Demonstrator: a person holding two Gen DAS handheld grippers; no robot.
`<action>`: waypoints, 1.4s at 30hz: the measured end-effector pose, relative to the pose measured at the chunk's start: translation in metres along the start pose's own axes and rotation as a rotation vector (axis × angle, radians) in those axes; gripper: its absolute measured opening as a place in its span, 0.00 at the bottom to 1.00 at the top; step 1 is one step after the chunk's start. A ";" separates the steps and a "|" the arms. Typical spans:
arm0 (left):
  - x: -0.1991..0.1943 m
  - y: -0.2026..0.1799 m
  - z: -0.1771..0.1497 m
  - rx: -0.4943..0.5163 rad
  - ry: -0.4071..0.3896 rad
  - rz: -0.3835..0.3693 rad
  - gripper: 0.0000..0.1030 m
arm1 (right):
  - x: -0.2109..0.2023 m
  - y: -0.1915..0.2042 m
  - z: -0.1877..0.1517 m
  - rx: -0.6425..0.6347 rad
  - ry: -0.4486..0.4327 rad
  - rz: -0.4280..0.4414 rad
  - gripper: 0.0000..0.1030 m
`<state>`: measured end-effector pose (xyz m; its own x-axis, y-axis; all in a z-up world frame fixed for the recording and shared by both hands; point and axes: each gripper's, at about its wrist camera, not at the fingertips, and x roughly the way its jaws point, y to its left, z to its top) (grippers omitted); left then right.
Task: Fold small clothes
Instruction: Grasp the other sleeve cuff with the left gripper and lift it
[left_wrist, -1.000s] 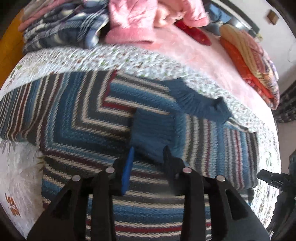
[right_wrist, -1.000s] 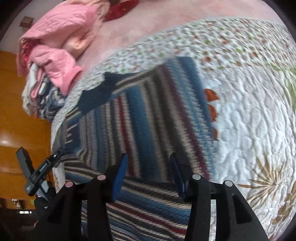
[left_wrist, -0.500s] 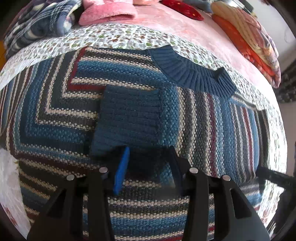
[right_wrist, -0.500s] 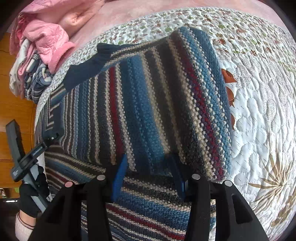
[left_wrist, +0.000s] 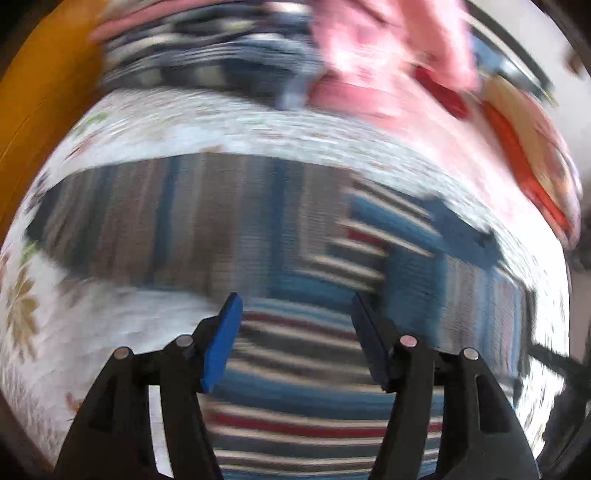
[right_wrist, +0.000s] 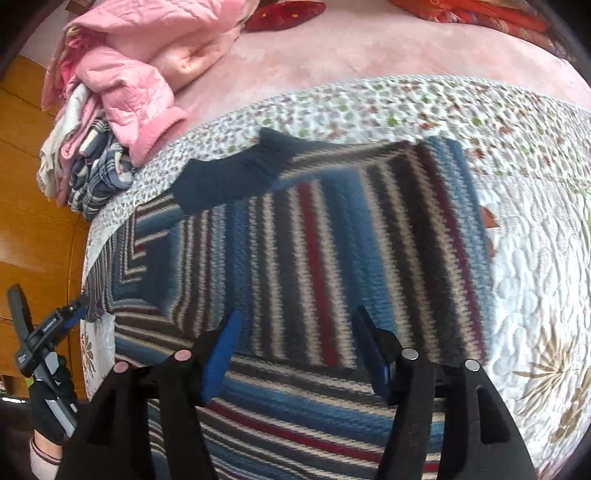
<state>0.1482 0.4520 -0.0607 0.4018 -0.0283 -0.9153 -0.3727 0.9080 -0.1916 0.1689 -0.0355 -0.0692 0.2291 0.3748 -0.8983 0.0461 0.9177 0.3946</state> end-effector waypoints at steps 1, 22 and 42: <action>0.000 0.019 0.003 -0.033 0.003 0.017 0.60 | 0.002 0.006 -0.001 -0.007 0.002 0.001 0.63; 0.060 0.205 0.025 -0.575 -0.029 -0.098 0.63 | 0.047 0.063 -0.014 -0.190 0.040 -0.117 0.66; 0.035 0.188 0.046 -0.520 -0.182 -0.145 0.12 | 0.040 0.059 -0.012 -0.205 0.019 -0.145 0.66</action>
<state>0.1309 0.6407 -0.1126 0.6003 -0.0232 -0.7995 -0.6472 0.5733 -0.5026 0.1688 0.0348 -0.0843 0.2164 0.2375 -0.9470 -0.1213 0.9690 0.2153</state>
